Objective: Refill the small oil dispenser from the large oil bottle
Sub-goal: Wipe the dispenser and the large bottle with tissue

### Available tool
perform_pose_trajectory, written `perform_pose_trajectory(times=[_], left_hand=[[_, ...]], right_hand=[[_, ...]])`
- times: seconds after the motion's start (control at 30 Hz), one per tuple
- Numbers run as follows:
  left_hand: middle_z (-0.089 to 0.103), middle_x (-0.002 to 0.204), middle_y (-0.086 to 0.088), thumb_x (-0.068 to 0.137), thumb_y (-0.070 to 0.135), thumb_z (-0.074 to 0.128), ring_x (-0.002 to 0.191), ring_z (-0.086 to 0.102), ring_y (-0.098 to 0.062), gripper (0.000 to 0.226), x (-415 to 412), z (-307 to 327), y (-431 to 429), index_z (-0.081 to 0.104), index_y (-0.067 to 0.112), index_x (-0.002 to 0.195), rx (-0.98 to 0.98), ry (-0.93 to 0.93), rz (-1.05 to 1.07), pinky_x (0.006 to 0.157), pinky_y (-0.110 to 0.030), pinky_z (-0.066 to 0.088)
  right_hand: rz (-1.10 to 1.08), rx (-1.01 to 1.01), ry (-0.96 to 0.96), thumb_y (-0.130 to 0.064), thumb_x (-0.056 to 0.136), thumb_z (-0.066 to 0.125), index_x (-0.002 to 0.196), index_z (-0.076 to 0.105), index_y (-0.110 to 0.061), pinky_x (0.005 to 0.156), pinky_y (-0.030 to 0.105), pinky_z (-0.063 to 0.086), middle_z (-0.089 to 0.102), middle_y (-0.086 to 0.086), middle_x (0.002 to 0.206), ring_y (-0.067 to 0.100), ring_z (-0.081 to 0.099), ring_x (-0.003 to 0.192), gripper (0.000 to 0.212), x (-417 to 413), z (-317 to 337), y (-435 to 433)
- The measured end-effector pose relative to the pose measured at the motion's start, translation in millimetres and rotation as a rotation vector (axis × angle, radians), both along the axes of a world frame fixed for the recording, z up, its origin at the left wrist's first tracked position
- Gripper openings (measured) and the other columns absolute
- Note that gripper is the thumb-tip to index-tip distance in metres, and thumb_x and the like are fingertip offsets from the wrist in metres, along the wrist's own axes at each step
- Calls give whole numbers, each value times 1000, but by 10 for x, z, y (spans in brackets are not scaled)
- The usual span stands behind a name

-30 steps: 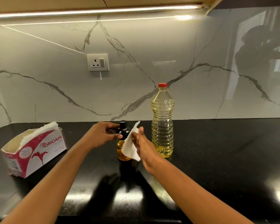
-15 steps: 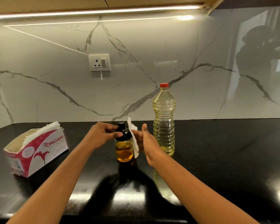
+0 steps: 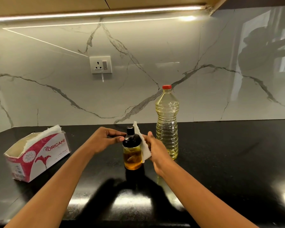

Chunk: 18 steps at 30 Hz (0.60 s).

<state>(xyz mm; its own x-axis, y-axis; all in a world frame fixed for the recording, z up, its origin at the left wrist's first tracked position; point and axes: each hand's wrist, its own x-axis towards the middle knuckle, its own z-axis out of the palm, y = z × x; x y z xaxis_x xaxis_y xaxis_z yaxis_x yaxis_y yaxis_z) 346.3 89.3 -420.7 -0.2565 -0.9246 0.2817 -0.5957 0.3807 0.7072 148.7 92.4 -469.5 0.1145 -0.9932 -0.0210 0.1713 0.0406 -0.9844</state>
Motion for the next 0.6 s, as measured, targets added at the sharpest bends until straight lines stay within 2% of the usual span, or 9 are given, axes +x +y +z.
perform_pose_trajectory(times=[0.1, 0.17, 0.23, 0.3, 0.33, 0.43, 0.5, 0.6], left_hand=[[72, 93, 17, 79, 29, 72, 90, 62, 6, 20, -24, -71, -20, 72, 36, 98, -122, -16, 142, 86, -21, 47], [71, 93, 14, 80, 31, 73, 88, 60, 7, 24, -111, -119, 46, 73, 30, 104, -196, 11, 237, 84, -20, 49], [72, 90, 11, 77, 40, 74, 83, 61, 7, 29, -236, -155, 124, 73, 29, 105, -240, 3, 280, 73, -14, 48], [73, 89, 7, 73, 45, 76, 80, 64, 0, 37, -337, -171, 159, 73, 28, 105, -260, -20, 330, 70, -18, 49], [74, 90, 5, 71, 47, 77, 81, 65, -4, 40, -367, -170, 158, 73, 26, 105, -263, -26, 355, 71, -21, 50], [74, 90, 3, 69, 47, 78, 79, 63, -3, 43, -365, -147, 124, 74, 24, 106, -231, -21, 368, 67, -18, 46], [73, 89, 4, 70, 45, 78, 78, 61, 0, 42, -328, -125, 107, 73, 24, 106, -187, -26, 335, 63, -13, 42], [71, 88, 9, 70, 44, 78, 85, 63, -3, 40, -260, -81, 65, 73, 27, 106, -118, -38, 284, 63, -12, 40]], right_hand=[[-31, -12, 47, -40, 100, 35, 112, 65, -21, 76, 26, 47, 69, -2, 106, 11, 62, 96, 38, 5, 9, 34], [-54, 9, 53, -39, 99, 37, 116, 63, -17, 67, 22, 44, 66, -1, 110, 5, 59, 87, 38, 25, 40, 42], [-54, 14, 39, -38, 99, 37, 116, 63, -14, 74, 27, 50, 65, -1, 114, 1, 58, 86, 39, 55, 85, 52], [-34, -8, 59, -41, 100, 33, 117, 63, -17, 93, 34, 49, 64, 0, 118, 9, 61, 97, 42, 96, 146, 52], [-31, -22, 79, -43, 100, 31, 120, 61, -18, 96, 35, 46, 63, 2, 120, 14, 60, 102, 44, 121, 165, 46], [-29, -30, 111, -45, 101, 27, 127, 56, -21, 88, 29, 40, 59, 3, 119, 14, 53, 102, 45, 153, 205, 82], [-9, -49, 116, -44, 101, 27, 122, 59, -27, 80, 25, 41, 61, -1, 117, 9, 55, 97, 43, 110, 121, 93], [-5, -64, 95, -44, 100, 30, 124, 58, -25, 70, 15, 40, 62, -10, 106, 0, 55, 90, 42, 24, 3, 117]])
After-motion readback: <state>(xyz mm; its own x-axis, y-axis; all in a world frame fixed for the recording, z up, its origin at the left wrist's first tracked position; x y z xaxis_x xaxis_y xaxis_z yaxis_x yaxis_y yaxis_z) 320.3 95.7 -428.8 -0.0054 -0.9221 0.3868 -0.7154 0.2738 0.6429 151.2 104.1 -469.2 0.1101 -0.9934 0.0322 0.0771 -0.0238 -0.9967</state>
